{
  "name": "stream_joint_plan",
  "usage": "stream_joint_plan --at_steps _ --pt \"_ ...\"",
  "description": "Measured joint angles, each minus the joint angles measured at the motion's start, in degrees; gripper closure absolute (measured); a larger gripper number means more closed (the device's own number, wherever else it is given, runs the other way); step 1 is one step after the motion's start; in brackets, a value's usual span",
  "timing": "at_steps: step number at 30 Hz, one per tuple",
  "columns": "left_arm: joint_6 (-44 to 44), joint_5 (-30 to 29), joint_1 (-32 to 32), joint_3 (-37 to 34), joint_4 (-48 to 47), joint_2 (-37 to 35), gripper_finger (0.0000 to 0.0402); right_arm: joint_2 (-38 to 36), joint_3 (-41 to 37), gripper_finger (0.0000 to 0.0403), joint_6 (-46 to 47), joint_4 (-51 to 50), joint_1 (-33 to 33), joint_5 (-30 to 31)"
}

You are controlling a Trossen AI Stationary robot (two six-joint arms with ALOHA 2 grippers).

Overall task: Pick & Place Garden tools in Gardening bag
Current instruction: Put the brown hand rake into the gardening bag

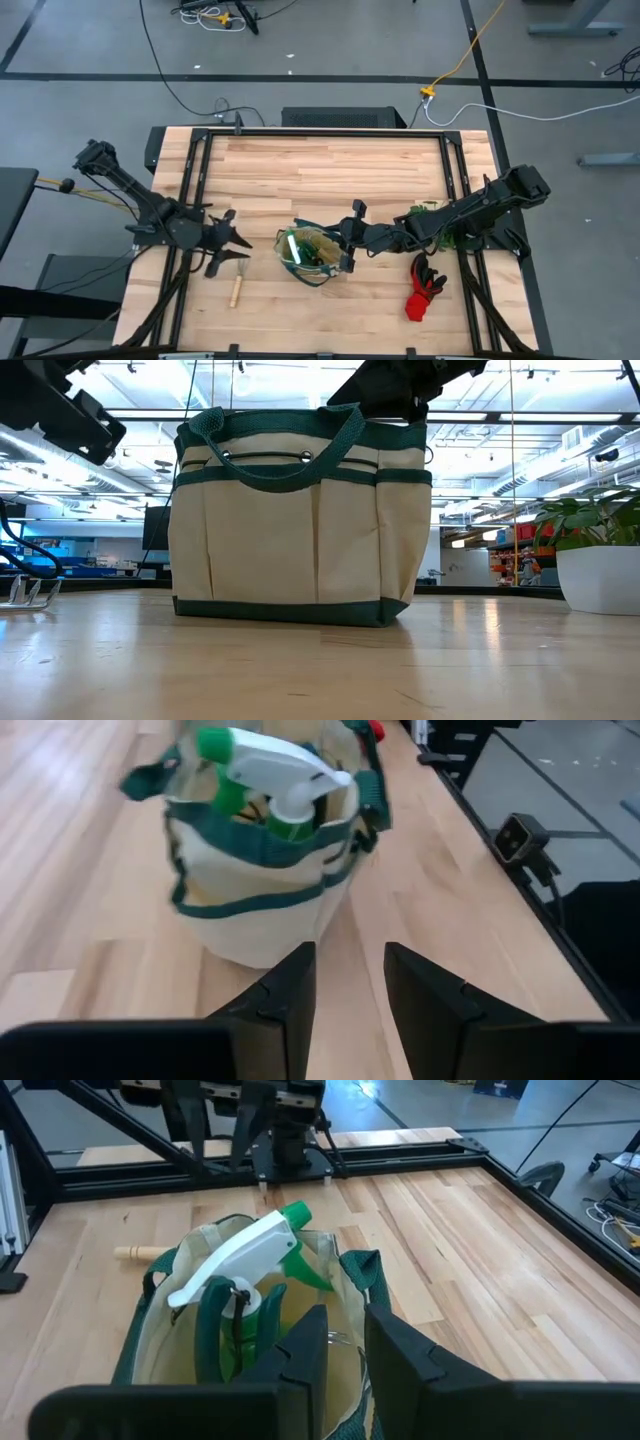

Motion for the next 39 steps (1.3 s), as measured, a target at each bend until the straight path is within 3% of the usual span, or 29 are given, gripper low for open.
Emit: stream_joint_plan --at_steps 5,11,13,21,32,39 --pt "-8.88 0.1 0.33 0.0 -6.33 -3.19 0.0275 0.0 0.0 0.0332 0.07 0.19 0.0 0.01" --pt "-26.26 1.35 0.28 -0.02 -22.51 -6.45 0.0275 0.0 0.0 0.0332 0.09 0.43 -0.01 0.0" --pt "-30.53 4.07 0.41 -0.04 -24.45 -6.84 0.0275 0.0 0.0 0.0332 0.09 0.45 -0.02 0.0" --pt "-33.73 14.44 4.43 -0.04 -22.12 -4.85 0.0275 0.0 0.0 0.0332 0.18 0.51 -0.02 0.0" --pt "-34.11 34.69 16.89 -0.03 -26.63 9.96 0.0302 0.0 0.0 0.0332 0.09 0.42 -0.02 0.0" --pt "-33.87 39.76 22.15 1.65 -28.71 15.55 0.0314 0.0 0.0 0.0332 0.04 0.39 -0.01 -0.11"
